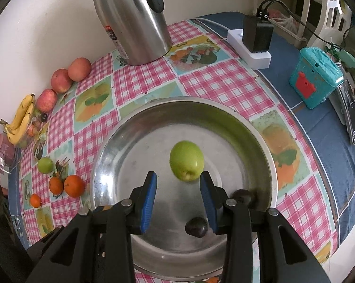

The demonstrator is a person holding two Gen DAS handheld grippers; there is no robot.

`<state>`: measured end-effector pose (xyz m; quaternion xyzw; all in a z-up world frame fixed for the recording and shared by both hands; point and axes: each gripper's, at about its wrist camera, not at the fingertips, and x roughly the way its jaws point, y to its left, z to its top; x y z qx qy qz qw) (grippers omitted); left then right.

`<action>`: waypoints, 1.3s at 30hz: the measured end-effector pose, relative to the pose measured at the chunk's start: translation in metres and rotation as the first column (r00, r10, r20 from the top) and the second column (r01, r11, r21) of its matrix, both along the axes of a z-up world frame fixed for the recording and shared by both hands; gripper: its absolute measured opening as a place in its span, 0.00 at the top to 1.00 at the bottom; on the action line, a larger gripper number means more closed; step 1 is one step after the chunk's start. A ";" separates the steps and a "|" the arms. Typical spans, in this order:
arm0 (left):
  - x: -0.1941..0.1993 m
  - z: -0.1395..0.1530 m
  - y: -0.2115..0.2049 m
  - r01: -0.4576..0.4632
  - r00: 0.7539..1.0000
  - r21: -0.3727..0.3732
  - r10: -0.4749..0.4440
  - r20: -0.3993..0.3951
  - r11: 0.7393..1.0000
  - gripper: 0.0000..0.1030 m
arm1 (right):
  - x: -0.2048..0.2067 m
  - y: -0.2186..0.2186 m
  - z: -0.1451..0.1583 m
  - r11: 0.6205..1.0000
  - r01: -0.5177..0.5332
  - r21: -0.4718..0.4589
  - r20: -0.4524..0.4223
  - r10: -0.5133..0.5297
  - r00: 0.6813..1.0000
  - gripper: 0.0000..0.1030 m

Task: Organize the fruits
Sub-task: 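Lower the green pear into the bowl and open the right gripper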

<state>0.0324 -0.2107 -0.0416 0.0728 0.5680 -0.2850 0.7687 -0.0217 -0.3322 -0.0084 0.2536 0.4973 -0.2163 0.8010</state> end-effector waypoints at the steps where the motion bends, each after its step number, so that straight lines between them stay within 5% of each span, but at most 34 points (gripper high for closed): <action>1: -0.001 -0.001 -0.001 0.003 1.000 0.003 -0.003 0.000 1.000 0.74 | 0.000 0.000 0.000 1.000 -0.001 0.002 0.000 0.001 1.000 0.62; 31: -0.003 0.002 -0.007 0.026 0.999 0.007 -0.026 -0.030 1.000 0.67 | 0.001 0.002 0.001 1.000 -0.010 -0.001 0.008 0.010 1.000 0.62; 39: 0.005 0.013 0.008 -0.027 0.999 -0.014 0.026 -0.024 1.000 0.67 | 0.000 0.002 0.001 1.000 -0.012 -0.005 0.010 0.012 1.000 0.62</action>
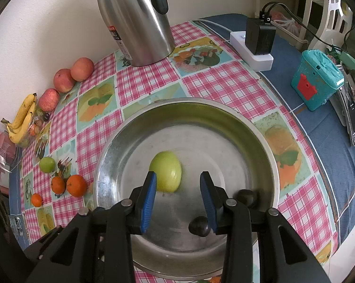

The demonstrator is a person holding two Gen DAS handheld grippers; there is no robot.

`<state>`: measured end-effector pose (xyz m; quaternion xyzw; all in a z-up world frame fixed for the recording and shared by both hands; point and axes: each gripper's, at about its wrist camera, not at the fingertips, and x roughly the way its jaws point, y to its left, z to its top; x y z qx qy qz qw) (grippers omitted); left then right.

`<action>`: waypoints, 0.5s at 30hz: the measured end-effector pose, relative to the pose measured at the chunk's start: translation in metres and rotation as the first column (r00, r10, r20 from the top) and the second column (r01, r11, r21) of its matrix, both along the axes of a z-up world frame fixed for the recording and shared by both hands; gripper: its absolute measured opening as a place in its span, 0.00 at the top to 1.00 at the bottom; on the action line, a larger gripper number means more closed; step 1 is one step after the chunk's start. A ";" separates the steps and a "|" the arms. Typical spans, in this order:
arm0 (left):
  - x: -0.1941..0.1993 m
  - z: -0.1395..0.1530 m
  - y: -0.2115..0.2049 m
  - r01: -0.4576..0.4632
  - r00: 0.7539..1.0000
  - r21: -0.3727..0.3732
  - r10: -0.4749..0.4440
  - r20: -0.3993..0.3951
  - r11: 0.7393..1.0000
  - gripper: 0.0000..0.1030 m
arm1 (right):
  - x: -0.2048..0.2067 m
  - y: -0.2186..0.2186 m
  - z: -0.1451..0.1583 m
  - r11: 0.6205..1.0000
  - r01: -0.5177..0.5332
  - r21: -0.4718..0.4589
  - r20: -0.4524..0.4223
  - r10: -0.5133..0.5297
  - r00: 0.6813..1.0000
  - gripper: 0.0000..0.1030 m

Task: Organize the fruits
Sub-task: 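Lower the green pear into the bowl and open the right gripper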

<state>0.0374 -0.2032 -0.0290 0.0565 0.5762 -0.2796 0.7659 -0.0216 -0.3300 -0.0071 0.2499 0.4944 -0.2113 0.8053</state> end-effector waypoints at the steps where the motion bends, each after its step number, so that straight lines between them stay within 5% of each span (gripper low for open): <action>1: 0.002 0.000 0.003 -0.011 1.000 0.002 0.011 0.000 1.000 0.67 | 0.000 0.000 0.000 1.000 0.000 0.000 0.000 0.000 1.000 0.62; 15: 0.038 0.002 0.066 -0.245 0.969 0.007 0.245 0.001 0.969 0.68 | 0.005 0.008 -0.001 0.999 -0.038 -0.006 -0.009 0.038 0.999 0.62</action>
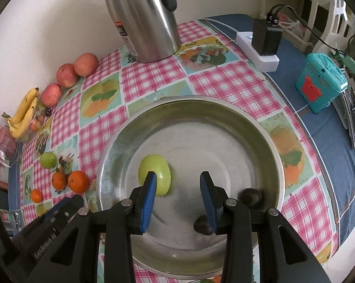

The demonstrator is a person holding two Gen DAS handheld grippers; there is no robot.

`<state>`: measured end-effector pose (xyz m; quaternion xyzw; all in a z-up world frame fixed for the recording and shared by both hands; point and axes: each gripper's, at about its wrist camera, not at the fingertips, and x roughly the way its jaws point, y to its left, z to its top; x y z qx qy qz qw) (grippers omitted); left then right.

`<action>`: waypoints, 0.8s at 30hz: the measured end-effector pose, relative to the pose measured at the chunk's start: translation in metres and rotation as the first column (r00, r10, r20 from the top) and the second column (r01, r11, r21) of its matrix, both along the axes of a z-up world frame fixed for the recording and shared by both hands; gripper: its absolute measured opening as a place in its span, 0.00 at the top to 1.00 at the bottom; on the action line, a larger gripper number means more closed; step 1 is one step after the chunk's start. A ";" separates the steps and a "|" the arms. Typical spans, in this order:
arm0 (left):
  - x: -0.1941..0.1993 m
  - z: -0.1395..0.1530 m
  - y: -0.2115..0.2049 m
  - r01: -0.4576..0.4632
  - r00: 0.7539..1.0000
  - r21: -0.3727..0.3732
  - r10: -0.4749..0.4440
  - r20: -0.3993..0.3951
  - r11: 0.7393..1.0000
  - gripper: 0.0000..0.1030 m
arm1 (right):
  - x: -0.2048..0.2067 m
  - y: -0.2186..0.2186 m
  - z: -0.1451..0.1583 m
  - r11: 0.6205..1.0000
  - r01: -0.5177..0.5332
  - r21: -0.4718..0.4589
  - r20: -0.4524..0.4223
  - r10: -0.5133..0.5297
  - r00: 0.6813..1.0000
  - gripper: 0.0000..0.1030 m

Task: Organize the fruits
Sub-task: 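Lower the green pear into the bowl and open the right gripper, then release the kiwi into the bowl with the left gripper while the right withdraws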

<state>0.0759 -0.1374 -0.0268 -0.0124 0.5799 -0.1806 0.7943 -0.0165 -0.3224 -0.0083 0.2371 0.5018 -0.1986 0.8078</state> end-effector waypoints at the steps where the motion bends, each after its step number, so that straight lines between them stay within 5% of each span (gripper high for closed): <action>1: 0.002 0.000 0.004 -0.011 1.000 0.004 0.011 0.004 1.000 0.68 | 0.001 0.002 0.000 1.000 -0.009 0.000 -0.001 0.009 1.000 0.62; 11: 0.012 0.012 0.046 -0.135 0.990 0.012 0.134 0.045 0.991 0.68 | 0.013 0.031 0.006 0.995 -0.100 -0.023 0.007 0.100 0.995 0.62; 24: 0.012 0.011 0.046 -0.139 0.989 0.015 0.138 0.043 0.990 0.65 | 0.017 0.040 0.006 0.991 -0.132 -0.022 0.012 0.132 0.991 0.62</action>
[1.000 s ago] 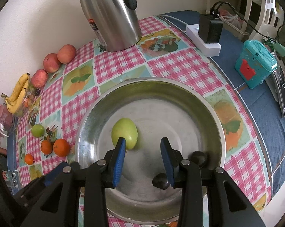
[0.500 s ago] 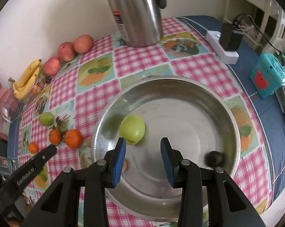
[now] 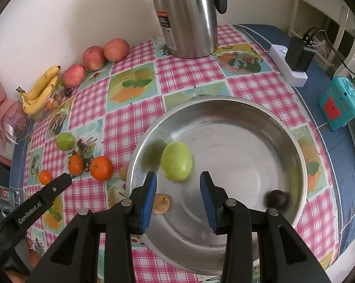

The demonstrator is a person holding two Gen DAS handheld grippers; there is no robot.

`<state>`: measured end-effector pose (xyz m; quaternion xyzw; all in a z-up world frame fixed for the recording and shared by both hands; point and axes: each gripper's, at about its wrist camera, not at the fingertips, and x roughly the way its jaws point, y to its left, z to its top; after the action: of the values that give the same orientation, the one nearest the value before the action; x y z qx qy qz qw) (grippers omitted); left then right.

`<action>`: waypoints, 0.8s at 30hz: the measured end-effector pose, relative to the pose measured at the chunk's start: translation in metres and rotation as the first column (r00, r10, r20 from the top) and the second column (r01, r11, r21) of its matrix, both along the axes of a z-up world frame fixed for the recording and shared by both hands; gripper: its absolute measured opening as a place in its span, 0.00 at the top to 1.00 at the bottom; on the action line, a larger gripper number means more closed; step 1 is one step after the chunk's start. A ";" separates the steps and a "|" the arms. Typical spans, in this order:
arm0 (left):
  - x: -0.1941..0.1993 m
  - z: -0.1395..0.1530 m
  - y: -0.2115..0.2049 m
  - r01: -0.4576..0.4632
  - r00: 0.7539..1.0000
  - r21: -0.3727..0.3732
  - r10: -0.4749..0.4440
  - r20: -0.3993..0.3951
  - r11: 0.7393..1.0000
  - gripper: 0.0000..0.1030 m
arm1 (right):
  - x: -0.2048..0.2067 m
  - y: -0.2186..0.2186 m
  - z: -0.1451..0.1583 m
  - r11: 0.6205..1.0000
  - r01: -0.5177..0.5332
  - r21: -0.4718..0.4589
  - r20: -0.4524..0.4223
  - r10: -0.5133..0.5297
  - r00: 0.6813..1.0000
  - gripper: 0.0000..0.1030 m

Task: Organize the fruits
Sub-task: 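Release the kiwi into the bowl with the left gripper while the right withdraws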

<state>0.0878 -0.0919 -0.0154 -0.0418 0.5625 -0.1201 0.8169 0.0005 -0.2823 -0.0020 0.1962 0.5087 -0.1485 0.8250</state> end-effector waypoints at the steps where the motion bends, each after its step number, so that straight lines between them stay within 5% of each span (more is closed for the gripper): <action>1: 0.000 0.000 0.000 -0.002 1.000 0.000 0.002 -0.002 1.000 0.58 | 0.000 0.000 0.000 1.000 0.000 -0.001 -0.001 0.000 1.000 0.62; 4: 0.000 -0.001 0.002 -0.014 1.000 0.009 0.014 -0.001 1.000 0.35 | 0.001 0.000 -0.001 1.000 0.002 0.001 -0.007 -0.002 1.000 0.61; 7: 0.002 -0.003 0.004 -0.027 1.000 0.018 0.028 -0.013 0.999 0.17 | 0.004 0.001 -0.003 1.000 0.006 -0.014 -0.031 -0.006 0.999 0.48; 13: 0.003 -0.009 0.010 -0.057 0.998 0.033 0.058 -0.030 0.998 0.04 | 0.006 0.001 -0.008 0.999 -0.001 -0.052 -0.066 -0.002 0.998 0.31; 17: 0.004 -0.008 0.013 -0.065 0.998 0.033 0.065 -0.018 0.997 0.02 | 0.008 0.004 -0.011 0.997 -0.017 -0.074 -0.089 0.010 0.996 0.29; 20: 0.004 -0.007 0.014 -0.074 0.997 0.042 0.074 0.000 0.996 0.00 | 0.010 0.007 -0.011 0.995 -0.033 -0.093 -0.094 0.024 0.995 0.12; 24: 0.004 -0.002 0.019 -0.100 0.994 0.074 0.097 0.048 0.992 0.00 | 0.009 0.010 -0.006 0.990 -0.039 -0.136 -0.071 0.030 0.997 0.09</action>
<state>0.0922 -0.0726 -0.0175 -0.0356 0.5457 -0.0589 0.8351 0.0097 -0.2723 -0.0081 0.1249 0.5287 -0.1756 0.8210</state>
